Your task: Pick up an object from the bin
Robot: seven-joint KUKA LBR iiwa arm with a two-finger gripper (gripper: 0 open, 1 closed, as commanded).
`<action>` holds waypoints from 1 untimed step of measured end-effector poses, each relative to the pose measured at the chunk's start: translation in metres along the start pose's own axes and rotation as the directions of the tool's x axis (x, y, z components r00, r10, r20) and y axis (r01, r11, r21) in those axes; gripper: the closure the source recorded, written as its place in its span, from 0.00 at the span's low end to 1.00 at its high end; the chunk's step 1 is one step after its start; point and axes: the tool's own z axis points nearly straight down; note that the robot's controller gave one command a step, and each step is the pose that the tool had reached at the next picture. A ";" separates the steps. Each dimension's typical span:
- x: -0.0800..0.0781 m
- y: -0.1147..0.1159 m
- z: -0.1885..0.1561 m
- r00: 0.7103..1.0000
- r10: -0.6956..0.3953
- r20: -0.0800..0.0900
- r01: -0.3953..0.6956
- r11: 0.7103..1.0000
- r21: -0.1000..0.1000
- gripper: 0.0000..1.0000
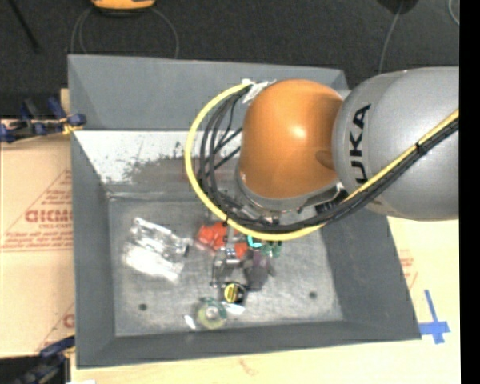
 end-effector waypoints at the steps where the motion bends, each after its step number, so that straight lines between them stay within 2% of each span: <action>1: -0.046 -0.016 0.104 0.994 -0.106 0.002 0.106 0.994 0.003 0.00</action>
Offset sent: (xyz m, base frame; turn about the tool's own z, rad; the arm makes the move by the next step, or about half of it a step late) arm 0.0448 -0.0133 -0.1005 -0.1074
